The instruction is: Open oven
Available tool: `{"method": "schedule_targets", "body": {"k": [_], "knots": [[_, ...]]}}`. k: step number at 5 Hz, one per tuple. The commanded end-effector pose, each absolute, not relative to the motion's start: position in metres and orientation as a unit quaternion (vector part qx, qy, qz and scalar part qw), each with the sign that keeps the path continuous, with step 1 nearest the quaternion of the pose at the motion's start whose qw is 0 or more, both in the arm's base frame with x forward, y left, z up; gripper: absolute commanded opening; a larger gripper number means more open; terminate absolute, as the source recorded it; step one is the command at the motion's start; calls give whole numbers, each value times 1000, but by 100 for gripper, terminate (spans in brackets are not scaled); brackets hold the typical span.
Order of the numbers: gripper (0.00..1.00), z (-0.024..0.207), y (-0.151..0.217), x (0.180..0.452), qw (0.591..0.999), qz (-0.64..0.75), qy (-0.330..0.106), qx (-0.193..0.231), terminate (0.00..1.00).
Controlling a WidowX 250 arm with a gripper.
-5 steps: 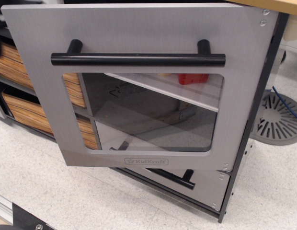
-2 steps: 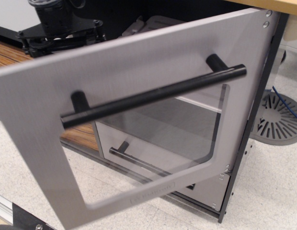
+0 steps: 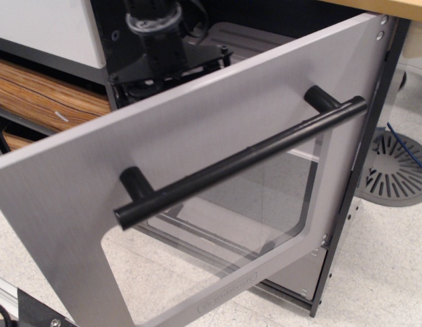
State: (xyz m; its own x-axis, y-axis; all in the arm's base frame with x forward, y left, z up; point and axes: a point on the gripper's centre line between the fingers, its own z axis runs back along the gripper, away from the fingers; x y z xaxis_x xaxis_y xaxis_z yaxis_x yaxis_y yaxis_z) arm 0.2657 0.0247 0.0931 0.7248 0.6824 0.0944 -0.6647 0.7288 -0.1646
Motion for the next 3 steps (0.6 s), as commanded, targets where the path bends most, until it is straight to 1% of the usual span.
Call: {"method": "schedule_targets", "body": {"k": [1, 2, 3], "knots": [[100, 106, 23, 252, 940, 332, -67, -51, 0], [100, 106, 23, 252, 940, 332, -67, -51, 0], [100, 106, 23, 252, 940, 332, -67, -51, 100]]}}
